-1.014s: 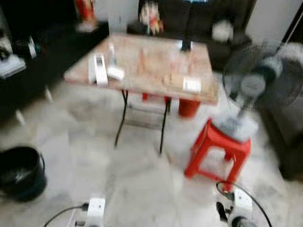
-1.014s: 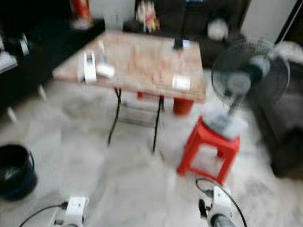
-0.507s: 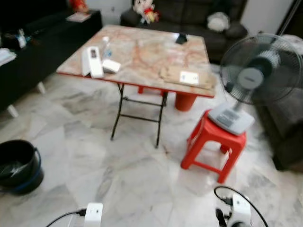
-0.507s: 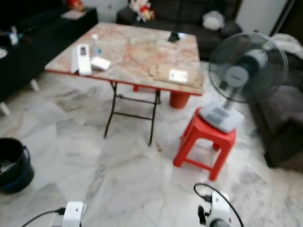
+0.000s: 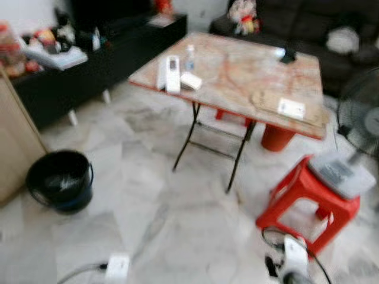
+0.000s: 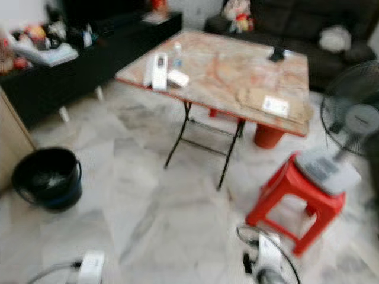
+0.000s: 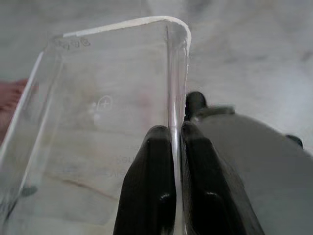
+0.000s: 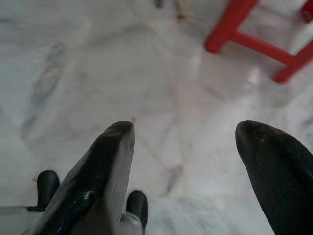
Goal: Picking trash to rubbish bin
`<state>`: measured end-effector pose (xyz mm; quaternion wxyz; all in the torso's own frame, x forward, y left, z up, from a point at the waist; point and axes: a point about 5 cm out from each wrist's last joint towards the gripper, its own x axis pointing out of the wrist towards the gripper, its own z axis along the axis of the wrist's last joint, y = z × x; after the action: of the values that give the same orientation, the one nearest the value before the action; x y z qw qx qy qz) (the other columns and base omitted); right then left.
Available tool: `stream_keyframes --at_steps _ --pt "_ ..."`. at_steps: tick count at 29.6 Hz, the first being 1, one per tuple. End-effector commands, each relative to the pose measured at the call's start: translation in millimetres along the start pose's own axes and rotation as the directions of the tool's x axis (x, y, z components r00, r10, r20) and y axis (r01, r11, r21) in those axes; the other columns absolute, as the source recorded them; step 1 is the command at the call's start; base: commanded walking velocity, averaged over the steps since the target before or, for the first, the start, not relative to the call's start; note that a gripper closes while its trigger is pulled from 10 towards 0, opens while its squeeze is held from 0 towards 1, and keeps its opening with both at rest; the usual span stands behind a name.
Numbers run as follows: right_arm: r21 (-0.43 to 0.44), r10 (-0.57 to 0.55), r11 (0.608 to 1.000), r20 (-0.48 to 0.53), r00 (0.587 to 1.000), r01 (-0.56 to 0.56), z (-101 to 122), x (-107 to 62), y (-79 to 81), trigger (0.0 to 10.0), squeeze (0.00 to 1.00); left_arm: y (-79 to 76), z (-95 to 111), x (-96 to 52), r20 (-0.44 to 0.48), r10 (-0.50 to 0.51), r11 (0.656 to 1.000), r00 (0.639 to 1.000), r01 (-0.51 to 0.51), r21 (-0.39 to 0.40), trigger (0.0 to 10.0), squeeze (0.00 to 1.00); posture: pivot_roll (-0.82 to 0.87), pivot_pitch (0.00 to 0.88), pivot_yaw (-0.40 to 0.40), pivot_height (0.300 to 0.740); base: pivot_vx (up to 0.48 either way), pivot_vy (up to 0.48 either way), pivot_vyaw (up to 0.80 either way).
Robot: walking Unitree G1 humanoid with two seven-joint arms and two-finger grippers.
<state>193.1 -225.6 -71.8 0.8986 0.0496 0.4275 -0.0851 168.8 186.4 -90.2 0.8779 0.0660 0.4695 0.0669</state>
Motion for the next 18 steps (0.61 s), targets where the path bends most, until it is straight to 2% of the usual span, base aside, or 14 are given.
stream_keyframes --at_steps 1,18 --pt "-0.010 -0.021 1.000 -0.011 1.000 0.021 -2.9 -1.5 -7.5 10.0 0.00 -8.8 -2.2 -1.0 -0.011 -0.023 1.000 1.000 0.024 0.021 10.0 0.00 -0.10 0.000 -0.115 0.740 0.000 0.000 0.80" --pt "-0.012 -0.015 1.000 -0.004 1.000 0.015 0.0 -0.7 -5.5 10.0 0.00 -8.0 -1.8 -0.8 -0.015 -0.007 1.000 1.000 0.007 0.016 10.0 0.00 -0.10 0.000 -0.122 0.740 0.000 0.000 0.80"
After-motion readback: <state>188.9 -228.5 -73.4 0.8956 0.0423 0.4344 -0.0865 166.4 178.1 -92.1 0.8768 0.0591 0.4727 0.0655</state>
